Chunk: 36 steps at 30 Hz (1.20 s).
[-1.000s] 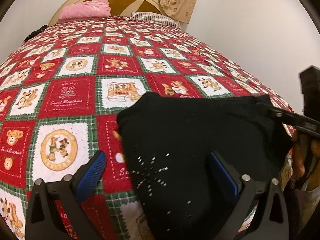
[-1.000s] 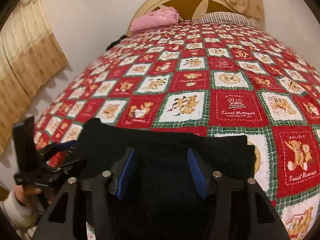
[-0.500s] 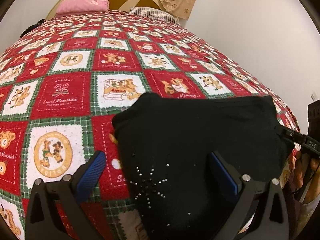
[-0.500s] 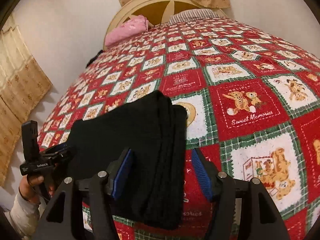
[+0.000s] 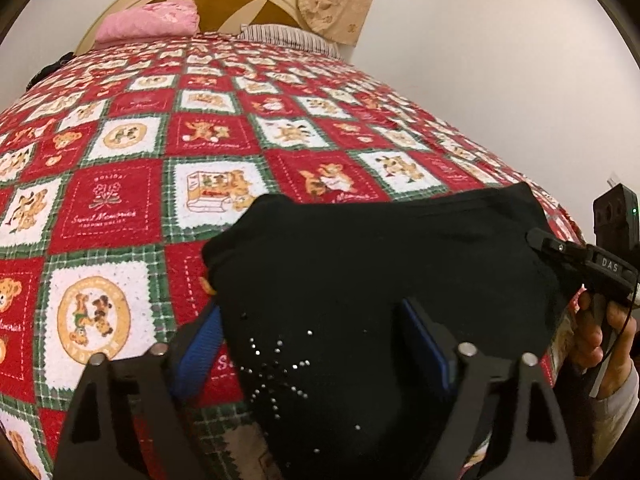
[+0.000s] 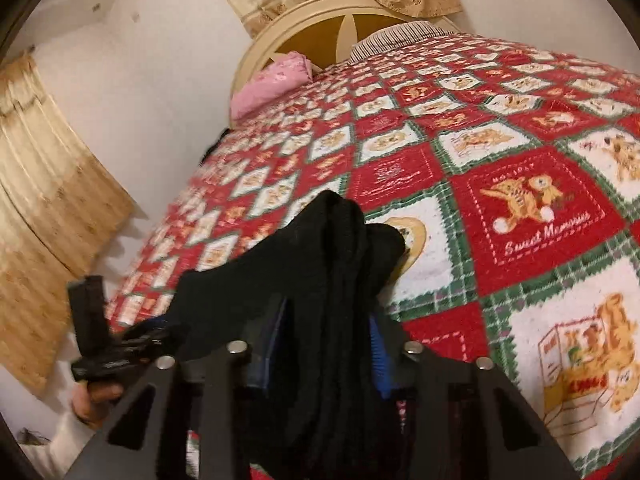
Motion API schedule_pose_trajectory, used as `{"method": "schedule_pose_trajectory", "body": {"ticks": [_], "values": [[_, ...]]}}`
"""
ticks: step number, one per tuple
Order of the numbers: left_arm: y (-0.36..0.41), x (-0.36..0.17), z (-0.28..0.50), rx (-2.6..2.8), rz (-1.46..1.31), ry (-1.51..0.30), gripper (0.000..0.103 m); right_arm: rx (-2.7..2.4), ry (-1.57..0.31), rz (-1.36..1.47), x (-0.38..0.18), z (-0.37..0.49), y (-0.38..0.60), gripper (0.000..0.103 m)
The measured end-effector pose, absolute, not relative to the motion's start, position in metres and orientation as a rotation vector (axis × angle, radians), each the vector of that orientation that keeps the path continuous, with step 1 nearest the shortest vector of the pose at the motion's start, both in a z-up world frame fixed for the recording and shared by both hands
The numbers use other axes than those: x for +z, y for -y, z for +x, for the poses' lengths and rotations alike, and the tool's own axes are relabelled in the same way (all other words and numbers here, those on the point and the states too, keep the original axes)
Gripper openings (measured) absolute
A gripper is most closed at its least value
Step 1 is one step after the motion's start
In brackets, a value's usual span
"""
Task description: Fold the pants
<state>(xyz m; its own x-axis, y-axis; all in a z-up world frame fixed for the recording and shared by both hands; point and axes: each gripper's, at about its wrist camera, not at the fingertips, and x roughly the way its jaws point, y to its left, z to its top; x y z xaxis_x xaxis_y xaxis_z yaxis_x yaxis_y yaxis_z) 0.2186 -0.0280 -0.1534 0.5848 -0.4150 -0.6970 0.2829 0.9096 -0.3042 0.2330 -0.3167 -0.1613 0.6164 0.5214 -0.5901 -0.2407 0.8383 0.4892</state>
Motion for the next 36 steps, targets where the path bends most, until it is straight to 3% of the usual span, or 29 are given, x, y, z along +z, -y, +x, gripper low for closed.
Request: {"method": "schedule_pose_trajectory", "body": {"ticks": [3,5,8,18,28,33,36], "values": [[0.023,-0.152,0.217,-0.453,-0.201,-0.843,0.063,0.461,-0.770,0.367,-0.154,0.225,0.316,0.029],[0.021,-0.152,0.215,-0.495,-0.222,-0.835,0.023,0.470,-0.756,0.351,-0.145,0.219,0.313,0.028],[0.019,-0.149,0.212,-0.508,-0.235,-0.823,0.018,0.496,-0.723,0.314,-0.127,0.210,0.302,0.026],[-0.039,-0.119,0.188,-0.432,-0.290,-0.725,0.014,0.614,-0.686,0.177,-0.077,0.230,0.239,0.026],[-0.150,-0.101,0.157,-0.162,-0.291,-0.688,0.014,0.867,-0.793,0.227,-0.108,0.307,0.108,0.025],[-0.186,-0.122,0.158,-0.059,-0.305,-0.726,0.014,0.946,-0.826,0.195,-0.128,0.326,0.036,0.025],[-0.185,-0.142,0.164,0.001,-0.278,-0.773,0.032,0.923,-0.868,0.150,-0.145,0.336,0.012,0.026]]}}
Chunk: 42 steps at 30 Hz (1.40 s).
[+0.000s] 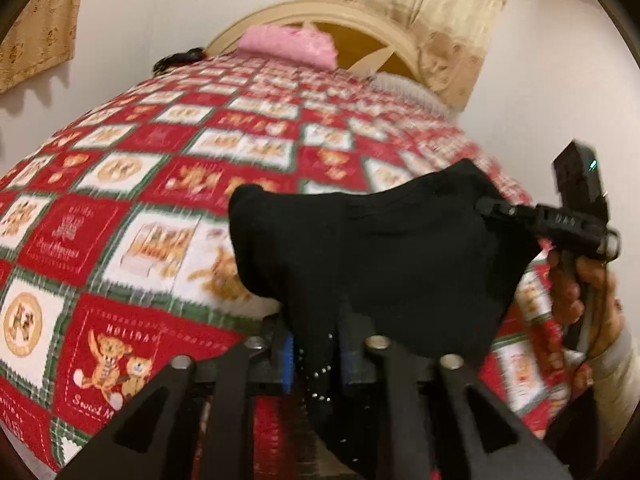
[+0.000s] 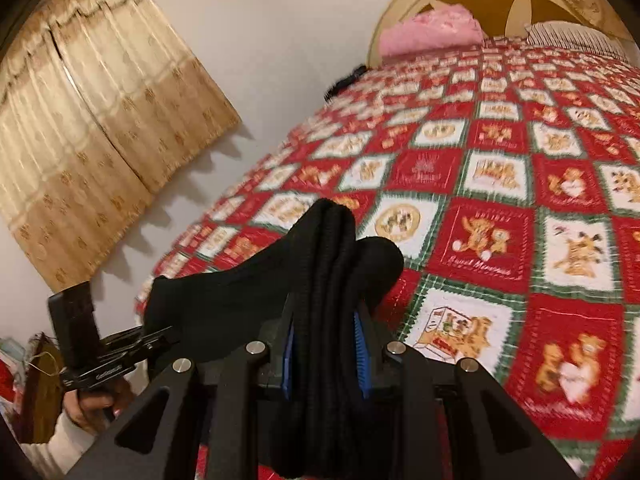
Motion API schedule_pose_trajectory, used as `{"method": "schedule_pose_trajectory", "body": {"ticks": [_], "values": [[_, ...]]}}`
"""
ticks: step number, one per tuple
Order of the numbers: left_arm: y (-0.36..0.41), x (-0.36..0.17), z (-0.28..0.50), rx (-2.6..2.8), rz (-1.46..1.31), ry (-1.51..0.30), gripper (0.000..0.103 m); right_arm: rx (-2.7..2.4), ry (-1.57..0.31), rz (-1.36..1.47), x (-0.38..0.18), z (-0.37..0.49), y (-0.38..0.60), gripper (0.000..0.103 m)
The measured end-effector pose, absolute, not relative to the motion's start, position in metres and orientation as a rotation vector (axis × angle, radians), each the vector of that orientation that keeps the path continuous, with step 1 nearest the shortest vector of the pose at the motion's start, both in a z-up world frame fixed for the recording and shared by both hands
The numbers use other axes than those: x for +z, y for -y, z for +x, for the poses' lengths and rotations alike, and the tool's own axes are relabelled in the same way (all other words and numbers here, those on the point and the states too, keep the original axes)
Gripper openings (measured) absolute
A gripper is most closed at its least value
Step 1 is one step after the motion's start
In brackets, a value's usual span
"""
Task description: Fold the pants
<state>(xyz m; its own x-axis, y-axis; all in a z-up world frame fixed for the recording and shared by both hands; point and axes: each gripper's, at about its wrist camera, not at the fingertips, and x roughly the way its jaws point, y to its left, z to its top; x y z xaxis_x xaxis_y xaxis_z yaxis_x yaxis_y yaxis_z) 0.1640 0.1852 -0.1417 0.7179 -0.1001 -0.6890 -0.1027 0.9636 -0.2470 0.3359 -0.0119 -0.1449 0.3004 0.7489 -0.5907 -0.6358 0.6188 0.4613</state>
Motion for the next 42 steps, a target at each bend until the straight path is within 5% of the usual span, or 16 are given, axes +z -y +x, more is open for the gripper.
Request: {"method": "schedule_pose_trajectory", "body": {"ticks": [2,11,42], "values": [[-0.183,-0.152,0.165,0.047,-0.272,-0.785,0.055,0.874,-0.866,0.089,-0.154,0.339,0.004,0.027],[-0.184,-0.158,0.150,0.164,-0.237,-0.761,0.088,0.744,-0.887,0.049,-0.177,0.353,0.021,0.059],[-0.089,-0.060,0.060,0.183,-0.147,-0.573,0.094,0.760,-0.550,-0.093,-0.057,0.184,0.096,0.072]]}}
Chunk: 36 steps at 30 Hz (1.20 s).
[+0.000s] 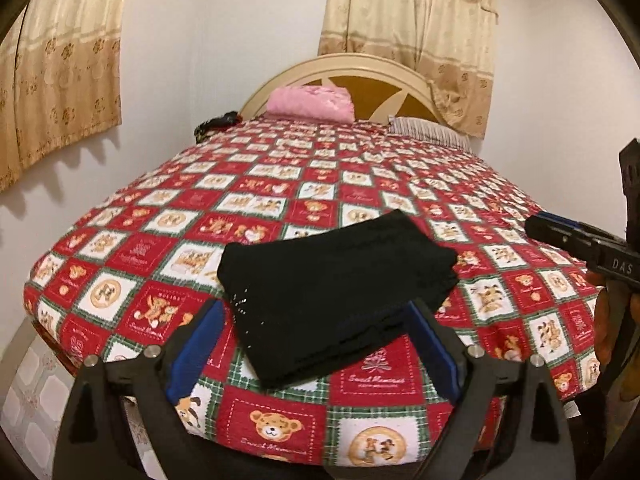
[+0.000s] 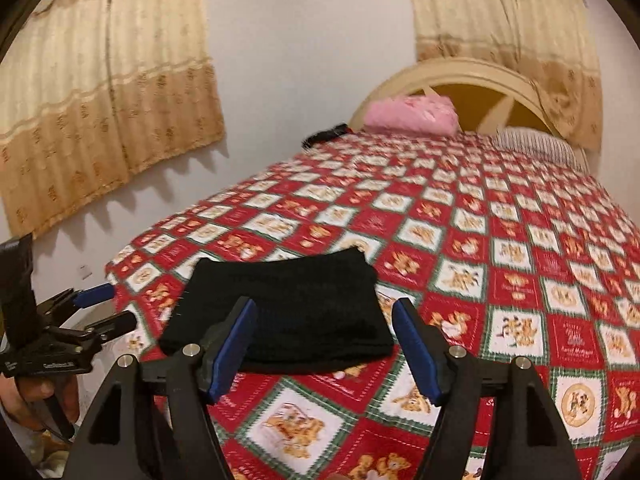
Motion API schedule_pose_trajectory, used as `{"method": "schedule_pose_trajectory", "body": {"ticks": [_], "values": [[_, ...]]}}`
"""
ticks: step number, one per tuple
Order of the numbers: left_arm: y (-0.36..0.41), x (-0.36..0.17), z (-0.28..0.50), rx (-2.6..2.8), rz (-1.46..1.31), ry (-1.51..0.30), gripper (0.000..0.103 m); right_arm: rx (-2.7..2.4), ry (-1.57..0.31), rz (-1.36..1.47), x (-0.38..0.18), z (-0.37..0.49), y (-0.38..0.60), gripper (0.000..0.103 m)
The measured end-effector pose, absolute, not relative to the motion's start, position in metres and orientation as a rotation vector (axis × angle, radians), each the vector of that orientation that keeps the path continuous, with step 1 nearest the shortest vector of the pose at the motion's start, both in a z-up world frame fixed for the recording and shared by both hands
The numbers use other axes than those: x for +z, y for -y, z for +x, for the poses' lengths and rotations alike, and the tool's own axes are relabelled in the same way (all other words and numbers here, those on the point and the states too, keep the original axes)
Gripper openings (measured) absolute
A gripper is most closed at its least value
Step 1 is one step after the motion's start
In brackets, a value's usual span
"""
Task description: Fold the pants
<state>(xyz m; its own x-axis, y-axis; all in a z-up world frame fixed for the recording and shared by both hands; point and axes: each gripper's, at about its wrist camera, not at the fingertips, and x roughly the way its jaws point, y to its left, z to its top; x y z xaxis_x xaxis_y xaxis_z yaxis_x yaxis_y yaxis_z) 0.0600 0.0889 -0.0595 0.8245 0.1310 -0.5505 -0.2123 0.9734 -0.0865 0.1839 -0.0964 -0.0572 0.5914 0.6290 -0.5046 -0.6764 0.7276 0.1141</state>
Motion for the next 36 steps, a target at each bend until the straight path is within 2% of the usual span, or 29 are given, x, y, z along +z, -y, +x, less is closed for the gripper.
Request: {"method": "schedule_pose_trajectory", "body": {"ticks": [4,36], "values": [[-0.084,-0.053,0.055,0.185,-0.134,-0.552,0.097,0.775,-0.512,-0.105,-0.045,0.170,0.095,0.072],[-0.076,-0.051,0.051,0.185,-0.132,-0.553,0.097,0.771,-0.450,-0.110,-0.027,0.153,0.104,0.075]]}}
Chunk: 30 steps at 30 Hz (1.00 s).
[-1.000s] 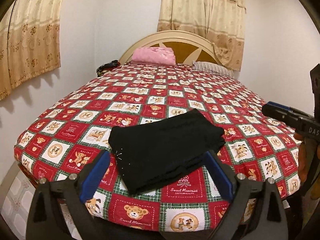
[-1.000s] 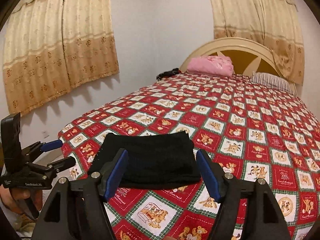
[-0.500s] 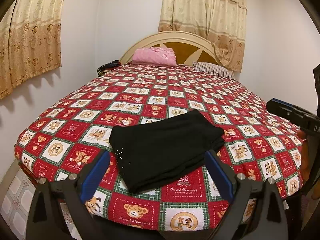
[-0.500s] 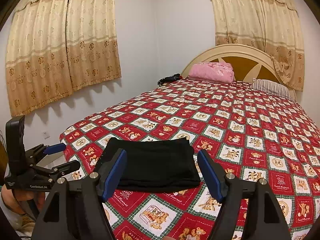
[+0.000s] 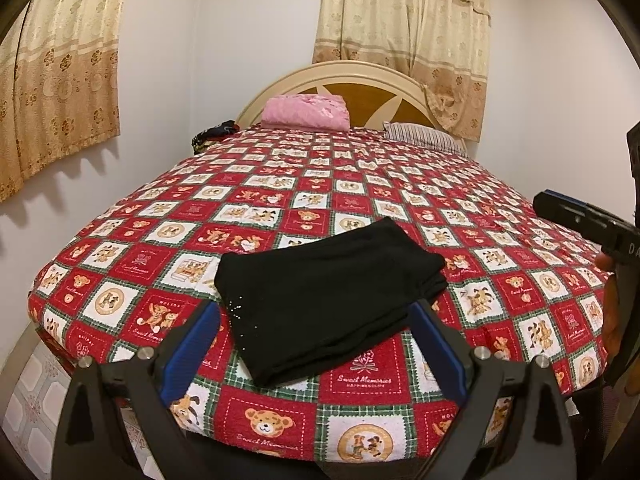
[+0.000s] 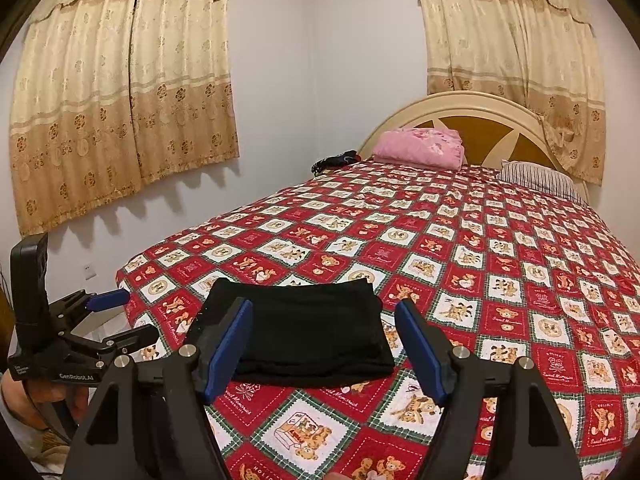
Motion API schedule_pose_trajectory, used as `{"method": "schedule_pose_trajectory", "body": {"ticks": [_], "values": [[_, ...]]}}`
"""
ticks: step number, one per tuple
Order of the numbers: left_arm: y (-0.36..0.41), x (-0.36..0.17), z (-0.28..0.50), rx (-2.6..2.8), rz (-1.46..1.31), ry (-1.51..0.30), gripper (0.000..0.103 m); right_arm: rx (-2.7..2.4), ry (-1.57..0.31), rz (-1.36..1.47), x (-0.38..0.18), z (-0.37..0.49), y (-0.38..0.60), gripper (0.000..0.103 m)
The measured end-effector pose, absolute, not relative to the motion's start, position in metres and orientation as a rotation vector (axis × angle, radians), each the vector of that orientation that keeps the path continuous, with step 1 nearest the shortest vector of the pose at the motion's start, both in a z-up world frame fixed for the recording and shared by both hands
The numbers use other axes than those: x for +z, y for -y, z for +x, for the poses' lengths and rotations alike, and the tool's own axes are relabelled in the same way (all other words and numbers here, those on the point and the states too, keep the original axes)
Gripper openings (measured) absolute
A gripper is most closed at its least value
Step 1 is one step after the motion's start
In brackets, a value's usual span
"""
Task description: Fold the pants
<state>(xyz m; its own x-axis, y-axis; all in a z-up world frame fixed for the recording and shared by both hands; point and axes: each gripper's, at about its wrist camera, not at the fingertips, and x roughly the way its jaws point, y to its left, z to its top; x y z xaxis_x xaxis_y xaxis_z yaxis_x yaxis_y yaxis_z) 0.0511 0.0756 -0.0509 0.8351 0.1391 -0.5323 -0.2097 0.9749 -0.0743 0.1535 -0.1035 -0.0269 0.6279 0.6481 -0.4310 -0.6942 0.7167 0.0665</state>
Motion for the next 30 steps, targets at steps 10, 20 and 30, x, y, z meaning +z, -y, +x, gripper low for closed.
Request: {"method": "schedule_pose_trajectory", "body": {"ticks": [10,20,30], "values": [[-0.073,-0.050,0.053,0.182,-0.129,-0.555,0.097,0.761,-0.447,-0.113,-0.025,0.155,0.105,0.075],[-0.072,-0.048,0.055,0.194,-0.109,-0.552,0.103,0.757,-0.445,-0.120,-0.025,0.157,0.108,0.075],[-0.070,-0.037,0.055,0.199,-0.064,-0.524,0.103,0.754,-0.443,-0.122,-0.025,0.158,0.109,0.075]]}}
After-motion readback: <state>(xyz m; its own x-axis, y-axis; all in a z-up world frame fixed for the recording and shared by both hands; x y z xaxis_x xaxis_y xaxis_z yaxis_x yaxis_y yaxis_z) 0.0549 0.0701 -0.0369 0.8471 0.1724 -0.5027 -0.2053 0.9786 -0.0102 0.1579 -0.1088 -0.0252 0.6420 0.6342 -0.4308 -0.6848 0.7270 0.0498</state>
